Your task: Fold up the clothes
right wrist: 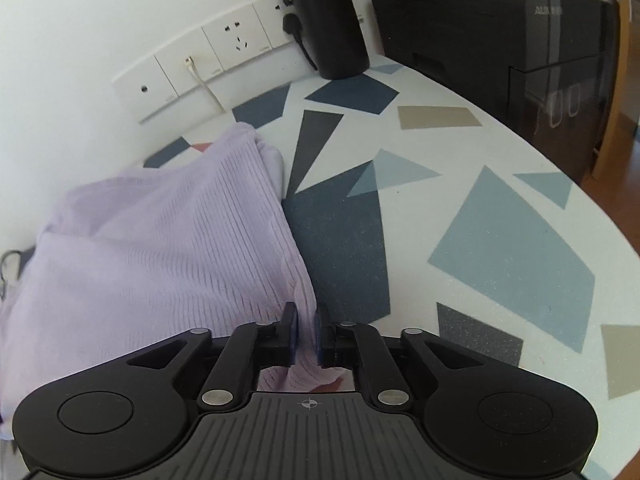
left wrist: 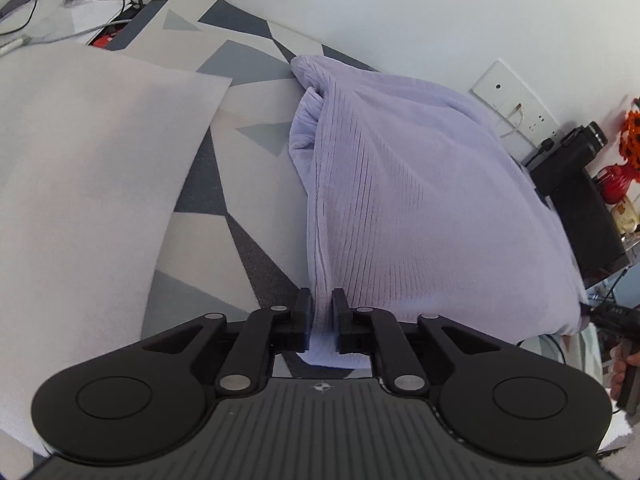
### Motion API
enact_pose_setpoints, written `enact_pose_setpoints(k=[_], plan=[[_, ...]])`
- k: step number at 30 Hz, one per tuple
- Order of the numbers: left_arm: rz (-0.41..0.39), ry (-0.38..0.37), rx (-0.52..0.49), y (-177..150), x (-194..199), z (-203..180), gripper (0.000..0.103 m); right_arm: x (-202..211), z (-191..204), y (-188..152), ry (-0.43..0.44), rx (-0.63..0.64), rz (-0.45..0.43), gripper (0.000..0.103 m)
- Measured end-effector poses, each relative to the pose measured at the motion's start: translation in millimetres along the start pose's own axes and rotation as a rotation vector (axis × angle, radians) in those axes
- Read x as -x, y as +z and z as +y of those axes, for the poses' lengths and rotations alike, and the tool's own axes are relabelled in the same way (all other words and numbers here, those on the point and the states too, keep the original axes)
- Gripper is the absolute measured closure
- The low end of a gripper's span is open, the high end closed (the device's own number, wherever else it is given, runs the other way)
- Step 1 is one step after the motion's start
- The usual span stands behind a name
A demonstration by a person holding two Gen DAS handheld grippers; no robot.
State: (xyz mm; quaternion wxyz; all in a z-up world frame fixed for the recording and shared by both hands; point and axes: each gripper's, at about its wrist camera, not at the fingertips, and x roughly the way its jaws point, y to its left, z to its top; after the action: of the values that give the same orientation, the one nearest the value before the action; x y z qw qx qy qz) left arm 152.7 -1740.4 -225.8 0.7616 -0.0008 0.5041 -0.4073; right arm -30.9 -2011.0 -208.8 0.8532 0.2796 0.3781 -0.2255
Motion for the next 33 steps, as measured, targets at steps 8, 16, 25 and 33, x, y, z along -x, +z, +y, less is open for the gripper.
enact_pose_setpoints(k=[8, 16, 25, 33], plan=[[-0.087, 0.039, -0.014, 21.0, 24.1, -1.5, 0.038, 20.2, 18.7, 38.8, -0.021, 0.071, -0.078, 0.056], [-0.170, 0.095, -0.119, 66.8, 5.4, -48.5, 0.030, -16.3, 105.7, 88.2, 0.140, 0.334, -0.074, 0.053], [-0.125, 0.183, -0.103, 84.3, -63.9, -64.2, 0.029, -99.1, 187.7, 133.5, 0.293, 0.669, -0.069, 0.050], [-0.082, 0.225, -0.059, 82.3, -86.8, -57.4, 0.014, -152.1, 185.2, 134.9, 0.387, 0.710, 0.019, 0.042]])
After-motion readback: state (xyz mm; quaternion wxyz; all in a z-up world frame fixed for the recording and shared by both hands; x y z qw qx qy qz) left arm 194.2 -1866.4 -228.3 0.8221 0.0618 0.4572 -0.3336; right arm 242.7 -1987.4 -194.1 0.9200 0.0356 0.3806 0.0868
